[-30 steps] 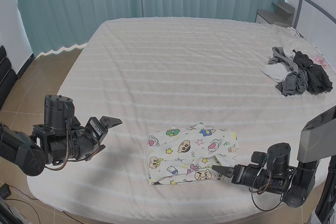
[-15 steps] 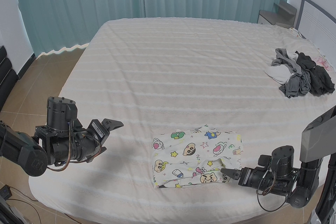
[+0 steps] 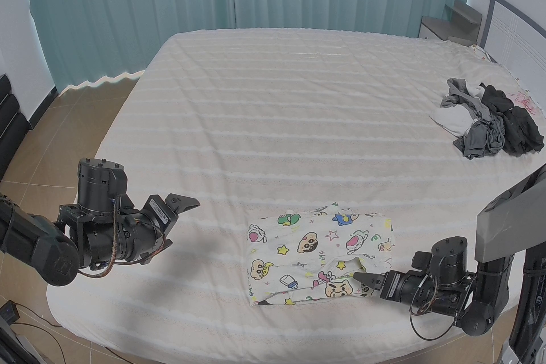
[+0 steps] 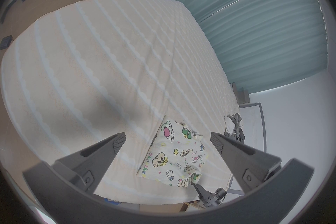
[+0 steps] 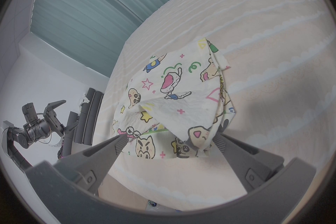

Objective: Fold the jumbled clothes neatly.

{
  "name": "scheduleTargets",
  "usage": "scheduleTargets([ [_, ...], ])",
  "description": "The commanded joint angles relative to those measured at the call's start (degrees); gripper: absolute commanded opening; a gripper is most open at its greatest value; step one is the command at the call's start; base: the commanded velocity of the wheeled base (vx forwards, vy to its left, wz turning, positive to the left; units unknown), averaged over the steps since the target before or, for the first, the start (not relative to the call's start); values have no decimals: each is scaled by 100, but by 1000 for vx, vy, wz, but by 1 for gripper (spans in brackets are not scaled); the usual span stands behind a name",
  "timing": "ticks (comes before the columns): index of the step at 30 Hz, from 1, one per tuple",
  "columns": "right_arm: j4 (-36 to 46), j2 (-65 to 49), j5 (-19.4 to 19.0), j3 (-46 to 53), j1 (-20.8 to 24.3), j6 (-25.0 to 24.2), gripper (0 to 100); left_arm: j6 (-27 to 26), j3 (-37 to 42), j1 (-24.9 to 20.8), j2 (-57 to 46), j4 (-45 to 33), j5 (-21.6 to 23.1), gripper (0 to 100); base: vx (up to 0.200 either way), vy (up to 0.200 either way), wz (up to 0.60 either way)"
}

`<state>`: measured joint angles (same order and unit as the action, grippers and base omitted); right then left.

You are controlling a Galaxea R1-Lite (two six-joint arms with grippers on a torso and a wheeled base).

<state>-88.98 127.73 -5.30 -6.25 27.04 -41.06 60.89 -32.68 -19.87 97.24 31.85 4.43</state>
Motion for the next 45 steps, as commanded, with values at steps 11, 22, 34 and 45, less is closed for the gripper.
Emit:
scheduleTargets([
  [11, -85, 59, 108, 80, -6, 28, 0, 19, -1, 1, 102, 14, -12, 100, 0, 0, 0],
  [22, -85, -170, 381, 406, -155, 335, 0, 19, -1, -8, 93, 23, -21, 100, 0, 0, 0],
  [34, -41, 6, -155, 625, -1298, 1249, 0, 19, -1, -8, 102, 23, -47, 100, 0, 0, 0],
  [45, -14, 120, -243, 625, -1482, 1539, 0, 19, 8, -8, 137, 14, -38, 100, 0, 0, 0],
])
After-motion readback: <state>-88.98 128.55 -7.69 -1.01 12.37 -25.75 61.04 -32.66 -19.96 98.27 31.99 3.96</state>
